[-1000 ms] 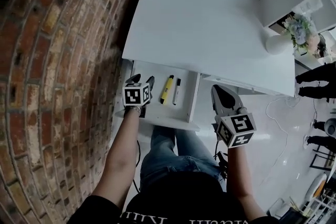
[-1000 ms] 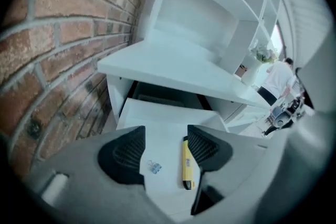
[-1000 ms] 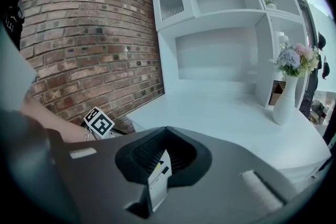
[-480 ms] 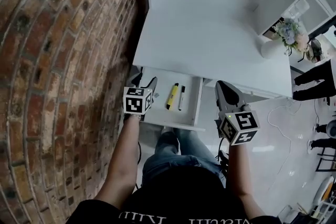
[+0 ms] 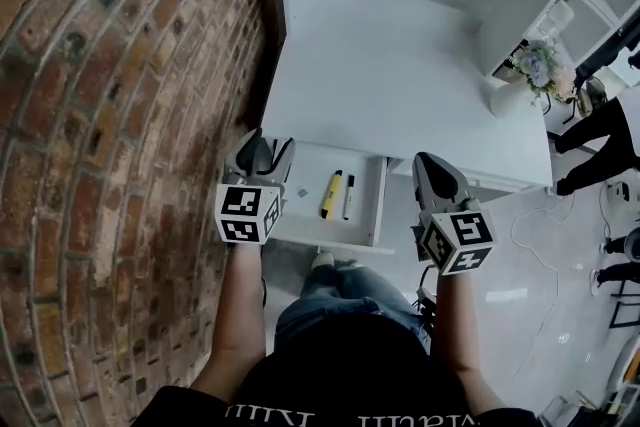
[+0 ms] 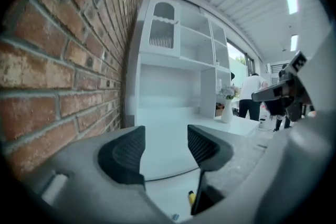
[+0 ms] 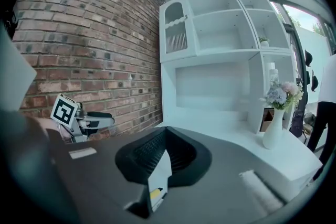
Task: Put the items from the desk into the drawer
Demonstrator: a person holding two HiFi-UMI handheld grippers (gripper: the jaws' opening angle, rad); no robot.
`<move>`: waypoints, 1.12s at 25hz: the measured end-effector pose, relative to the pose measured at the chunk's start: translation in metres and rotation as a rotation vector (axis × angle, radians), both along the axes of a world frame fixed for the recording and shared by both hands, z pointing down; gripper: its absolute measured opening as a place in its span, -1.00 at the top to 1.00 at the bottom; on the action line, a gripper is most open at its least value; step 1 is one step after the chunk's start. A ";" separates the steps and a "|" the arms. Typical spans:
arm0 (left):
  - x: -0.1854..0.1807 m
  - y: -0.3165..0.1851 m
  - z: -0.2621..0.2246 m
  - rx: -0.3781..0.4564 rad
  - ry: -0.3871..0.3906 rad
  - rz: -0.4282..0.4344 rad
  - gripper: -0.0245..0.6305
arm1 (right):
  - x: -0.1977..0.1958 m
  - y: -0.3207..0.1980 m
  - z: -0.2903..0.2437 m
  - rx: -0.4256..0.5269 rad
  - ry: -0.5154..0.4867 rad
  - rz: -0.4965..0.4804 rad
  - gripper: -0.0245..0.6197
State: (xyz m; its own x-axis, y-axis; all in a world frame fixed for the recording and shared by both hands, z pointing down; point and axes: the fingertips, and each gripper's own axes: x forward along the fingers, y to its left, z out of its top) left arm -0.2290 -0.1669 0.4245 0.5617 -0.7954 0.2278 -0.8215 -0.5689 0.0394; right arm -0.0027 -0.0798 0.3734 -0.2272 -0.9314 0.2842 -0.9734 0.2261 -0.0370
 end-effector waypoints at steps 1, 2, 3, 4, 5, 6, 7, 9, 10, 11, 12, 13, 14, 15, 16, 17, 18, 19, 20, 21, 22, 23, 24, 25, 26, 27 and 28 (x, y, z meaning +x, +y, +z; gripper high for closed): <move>-0.001 0.002 -0.012 0.036 0.009 0.000 0.16 | 0.001 0.000 -0.003 0.009 0.000 0.000 0.90; -0.002 0.005 -0.024 0.070 0.016 0.000 0.16 | 0.002 -0.001 -0.007 0.020 0.001 -0.001 0.90; -0.003 0.008 -0.034 0.100 0.023 0.000 0.16 | 0.003 -0.001 -0.011 0.037 0.002 -0.002 0.90; -0.003 0.010 -0.045 0.127 0.033 -0.001 0.16 | 0.003 0.000 -0.018 0.062 0.005 -0.004 0.90; -0.004 0.013 -0.054 0.151 0.045 -0.004 0.16 | 0.003 0.001 -0.025 0.094 0.009 -0.008 0.90; -0.005 0.016 -0.064 0.174 0.059 -0.009 0.16 | 0.003 0.003 -0.033 0.130 0.013 -0.014 0.90; -0.006 0.019 -0.074 0.197 0.070 -0.014 0.16 | 0.004 0.004 -0.042 0.163 0.019 -0.020 0.90; -0.006 0.025 -0.094 0.245 0.077 -0.021 0.16 | 0.006 0.008 -0.056 0.209 0.037 -0.024 0.90; -0.006 0.028 -0.104 0.269 0.075 -0.023 0.16 | 0.007 0.009 -0.063 0.224 0.048 -0.026 0.90; -0.005 0.031 -0.114 0.292 0.071 -0.023 0.16 | 0.007 0.010 -0.069 0.235 0.060 -0.032 0.90; -0.004 0.034 -0.124 0.313 0.067 -0.023 0.16 | 0.006 0.011 -0.075 0.247 0.072 -0.041 0.90; -0.002 0.037 -0.133 0.335 0.065 -0.023 0.16 | 0.005 0.013 -0.081 0.259 0.086 -0.054 0.90; -0.001 0.041 -0.142 0.354 0.063 -0.025 0.16 | 0.004 0.015 -0.086 0.272 0.099 -0.066 0.90; 0.000 0.044 -0.151 0.373 0.063 -0.027 0.16 | 0.003 0.016 -0.091 0.285 0.112 -0.075 0.90; 0.001 0.047 -0.159 0.390 0.062 -0.028 0.16 | 0.002 0.018 -0.097 0.297 0.122 -0.081 0.90; 0.003 0.049 -0.166 0.404 0.060 -0.028 0.16 | 0.003 0.020 -0.102 0.308 0.128 -0.084 0.90; 0.005 0.052 -0.172 0.418 0.055 -0.028 0.16 | 0.003 0.022 -0.107 0.320 0.132 -0.085 0.90; 0.006 0.055 -0.178 0.429 0.050 -0.030 0.16 | 0.004 0.023 -0.113 0.330 0.135 -0.085 0.90; 0.007 0.057 -0.182 0.437 0.047 -0.032 0.16 | 0.005 0.025 -0.118 0.340 0.137 -0.084 0.90; 0.008 0.059 -0.185 0.442 0.044 -0.034 0.16 | 0.005 0.026 -0.122 0.349 0.136 -0.083 0.90; 0.008 0.060 -0.188 0.445 0.041 -0.035 0.16 | 0.006 0.027 -0.126 0.358 0.132 -0.081 0.90; 0.008 0.062 -0.190 0.447 0.035 -0.036 0.17 | 0.008 0.028 -0.129 0.366 0.126 -0.077 0.90; 0.008 0.064 -0.192 0.451 0.026 -0.037 0.28 | 0.010 0.029 -0.130 0.371 0.120 -0.072 0.90; 0.008 0.067 -0.193 0.455 0.020 -0.036 0.53 | 0.011 0.030 -0.131 0.374 0.114 -0.066 0.90; 0.009 0.070 -0.194 0.459 0.018 -0.031 0.93 | 0.013 0.032 -0.131 0.377 0.109 -0.062 0.90; 0.010 0.071 -0.195 0.460 0.018 -0.025 0.93 | 0.014 0.033 -0.131 0.379 0.105 -0.058 0.90; 0.011 0.073 -0.195 0.458 0.018 -0.019 0.93 | 0.015 0.033 -0.132 0.381 0.102 -0.056 0.90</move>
State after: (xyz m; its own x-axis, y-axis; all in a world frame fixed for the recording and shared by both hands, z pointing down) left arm -0.2181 -0.0942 0.2297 0.5466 -0.8221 -0.1592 -0.8334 -0.5157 -0.1987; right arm 0.0120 -0.0465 0.2417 -0.2689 -0.9615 -0.0557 -0.9536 0.2577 0.1558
